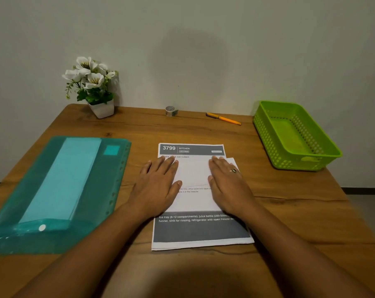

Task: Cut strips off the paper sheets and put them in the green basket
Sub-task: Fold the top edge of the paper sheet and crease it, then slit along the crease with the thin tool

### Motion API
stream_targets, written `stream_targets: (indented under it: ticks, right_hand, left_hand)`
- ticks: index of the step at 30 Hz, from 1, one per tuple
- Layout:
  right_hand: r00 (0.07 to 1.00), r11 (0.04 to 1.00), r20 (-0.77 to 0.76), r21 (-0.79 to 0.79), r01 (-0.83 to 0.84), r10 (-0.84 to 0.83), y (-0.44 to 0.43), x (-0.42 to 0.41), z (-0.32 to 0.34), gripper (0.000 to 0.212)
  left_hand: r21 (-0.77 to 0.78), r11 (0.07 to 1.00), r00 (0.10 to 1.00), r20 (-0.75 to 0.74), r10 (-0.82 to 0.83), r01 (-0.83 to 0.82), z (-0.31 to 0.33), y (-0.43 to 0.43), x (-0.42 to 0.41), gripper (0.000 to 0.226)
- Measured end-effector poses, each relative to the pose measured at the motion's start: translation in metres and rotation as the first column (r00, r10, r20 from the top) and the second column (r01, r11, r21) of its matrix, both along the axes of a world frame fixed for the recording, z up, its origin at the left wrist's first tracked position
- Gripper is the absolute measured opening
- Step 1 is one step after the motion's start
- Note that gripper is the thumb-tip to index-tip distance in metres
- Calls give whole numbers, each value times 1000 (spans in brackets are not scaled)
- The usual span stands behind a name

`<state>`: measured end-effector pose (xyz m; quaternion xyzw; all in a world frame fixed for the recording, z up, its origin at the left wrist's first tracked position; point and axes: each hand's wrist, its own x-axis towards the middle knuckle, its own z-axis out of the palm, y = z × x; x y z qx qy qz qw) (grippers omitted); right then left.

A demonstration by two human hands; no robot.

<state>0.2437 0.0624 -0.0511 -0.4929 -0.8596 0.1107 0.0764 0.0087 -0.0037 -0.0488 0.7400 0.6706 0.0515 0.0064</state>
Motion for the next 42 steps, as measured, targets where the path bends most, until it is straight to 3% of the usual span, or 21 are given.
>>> stream_targets:
  ticks: [8, 13, 17, 26, 35, 42]
  right_hand:
    - [987, 993, 111, 42, 112, -116, 12, 19, 7, 60]
    - [994, 994, 56, 34, -100, 98, -19, -38, 12, 57]
    - [989, 988, 17, 31, -148, 148, -31, -54, 5, 56]
    - [995, 995, 29, -19, 98, -98, 4, 26, 1, 67]
    - [992, 993, 35, -24, 119, -119, 3, 25, 0, 58]
    - [990, 992, 67, -15, 126, -125, -1, 15, 14, 58]
  left_hand:
    - [-12, 1000, 1000, -8, -1, 1, 0, 0, 1, 74]
    - [-16, 1000, 1000, -10, 5, -5, 1, 0, 0, 75]
    - [-15, 1000, 1000, 1, -1, 1, 1, 0, 2, 75]
    - [-30, 1000, 1000, -8, -3, 3, 2, 0, 1, 80]
    - [-77, 991, 990, -91, 105, -112, 9, -14, 0, 72]
    - [-58, 995, 996, 29, 79, -77, 22, -18, -8, 65]
